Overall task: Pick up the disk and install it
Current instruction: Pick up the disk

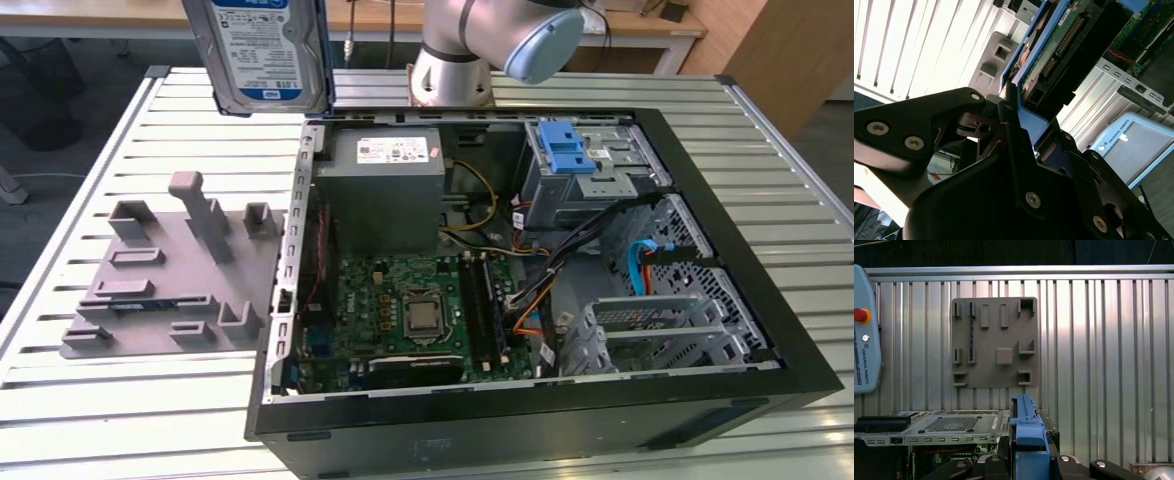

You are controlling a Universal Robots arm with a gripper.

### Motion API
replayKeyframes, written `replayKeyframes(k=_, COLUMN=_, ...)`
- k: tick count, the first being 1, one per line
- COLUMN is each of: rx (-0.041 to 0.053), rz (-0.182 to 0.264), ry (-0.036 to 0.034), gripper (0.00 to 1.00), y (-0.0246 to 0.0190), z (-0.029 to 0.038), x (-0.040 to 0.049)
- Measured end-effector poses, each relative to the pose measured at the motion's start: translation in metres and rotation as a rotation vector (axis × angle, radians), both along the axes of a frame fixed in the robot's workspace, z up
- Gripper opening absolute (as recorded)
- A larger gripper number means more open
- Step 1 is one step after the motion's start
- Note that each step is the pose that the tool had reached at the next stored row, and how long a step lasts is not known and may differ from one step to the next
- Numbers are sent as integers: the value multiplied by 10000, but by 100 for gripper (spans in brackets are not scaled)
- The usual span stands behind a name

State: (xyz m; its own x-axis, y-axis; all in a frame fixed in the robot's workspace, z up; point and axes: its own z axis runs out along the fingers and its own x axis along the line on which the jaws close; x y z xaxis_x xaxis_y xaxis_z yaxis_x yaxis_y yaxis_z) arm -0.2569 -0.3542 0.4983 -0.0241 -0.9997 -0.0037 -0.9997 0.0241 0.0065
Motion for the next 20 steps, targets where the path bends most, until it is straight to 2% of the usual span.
replayKeyframes(k=6, rx=1, rz=-1, ry=-1, gripper=36, y=-14, z=0, x=2)
replayKeyframes(k=20, rx=0, rz=-1, ry=0, gripper=36, y=-14, z=0, x=51)
